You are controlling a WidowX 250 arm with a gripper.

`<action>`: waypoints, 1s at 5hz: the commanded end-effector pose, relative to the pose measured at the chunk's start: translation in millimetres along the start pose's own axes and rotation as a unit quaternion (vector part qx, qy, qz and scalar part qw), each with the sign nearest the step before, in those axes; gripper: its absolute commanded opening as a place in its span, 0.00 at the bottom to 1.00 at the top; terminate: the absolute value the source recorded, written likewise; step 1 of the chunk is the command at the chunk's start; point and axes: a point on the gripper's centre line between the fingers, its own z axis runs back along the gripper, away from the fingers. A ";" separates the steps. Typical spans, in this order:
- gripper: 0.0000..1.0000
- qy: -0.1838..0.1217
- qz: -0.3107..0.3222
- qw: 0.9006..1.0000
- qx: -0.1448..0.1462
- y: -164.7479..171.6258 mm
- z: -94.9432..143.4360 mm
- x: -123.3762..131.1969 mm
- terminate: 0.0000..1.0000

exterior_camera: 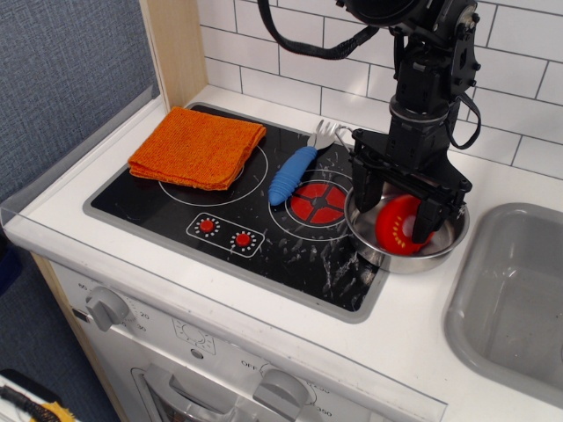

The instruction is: Place tomato inside silver pot

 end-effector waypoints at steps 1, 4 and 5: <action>1.00 -0.064 0.020 0.998 -0.001 9.8 63.5 -11.9 0.00; 1.00 -0.043 0.063 0.997 0.009 28.6 63.8 -29.6 0.00; 1.00 -0.043 0.063 0.997 0.009 28.6 63.8 -29.6 0.00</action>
